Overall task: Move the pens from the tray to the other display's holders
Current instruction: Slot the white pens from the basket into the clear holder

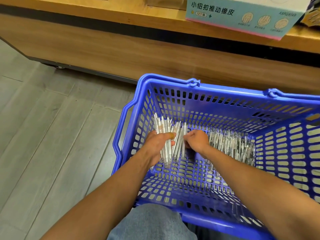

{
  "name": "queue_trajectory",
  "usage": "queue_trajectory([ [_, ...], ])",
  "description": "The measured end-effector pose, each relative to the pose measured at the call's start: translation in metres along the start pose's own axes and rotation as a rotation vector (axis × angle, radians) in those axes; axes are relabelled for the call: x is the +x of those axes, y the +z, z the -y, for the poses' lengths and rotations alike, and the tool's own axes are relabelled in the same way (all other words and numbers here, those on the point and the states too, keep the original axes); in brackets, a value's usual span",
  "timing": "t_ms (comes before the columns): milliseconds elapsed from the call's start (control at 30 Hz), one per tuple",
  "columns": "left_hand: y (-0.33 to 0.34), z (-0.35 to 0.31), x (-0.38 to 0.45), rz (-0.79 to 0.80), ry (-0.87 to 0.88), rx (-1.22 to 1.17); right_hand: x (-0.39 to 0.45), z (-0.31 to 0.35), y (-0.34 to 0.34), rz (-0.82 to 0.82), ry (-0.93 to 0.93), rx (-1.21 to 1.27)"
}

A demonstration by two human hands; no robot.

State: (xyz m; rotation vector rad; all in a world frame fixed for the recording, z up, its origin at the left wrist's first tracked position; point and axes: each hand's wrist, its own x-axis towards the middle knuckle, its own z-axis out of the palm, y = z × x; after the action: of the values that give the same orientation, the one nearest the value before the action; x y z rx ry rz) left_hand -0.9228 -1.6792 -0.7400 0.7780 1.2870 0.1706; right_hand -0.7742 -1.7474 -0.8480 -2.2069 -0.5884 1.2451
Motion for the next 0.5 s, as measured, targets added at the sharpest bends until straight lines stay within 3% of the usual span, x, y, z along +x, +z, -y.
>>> queue_trajectory([
  [133, -0.002, 0.003, 0.005, -0.018, 0.037, -0.023, -0.019, 0.019, -0.022, 0.340, -0.061, 0.498],
  [233, -0.002, 0.002, 0.006, -0.048, 0.056, -0.057, -0.034, 0.034, -0.032, 0.526, -0.126, 0.580],
  [367, 0.002, -0.002, 0.000, 0.023, 0.030, -0.082, -0.048, 0.052, -0.035, 0.553, -0.184, 0.629],
  [500, 0.002, -0.003, -0.001, 0.032, 0.008, -0.117, -0.049, 0.056, -0.023, 0.449, -0.212, 0.599],
])
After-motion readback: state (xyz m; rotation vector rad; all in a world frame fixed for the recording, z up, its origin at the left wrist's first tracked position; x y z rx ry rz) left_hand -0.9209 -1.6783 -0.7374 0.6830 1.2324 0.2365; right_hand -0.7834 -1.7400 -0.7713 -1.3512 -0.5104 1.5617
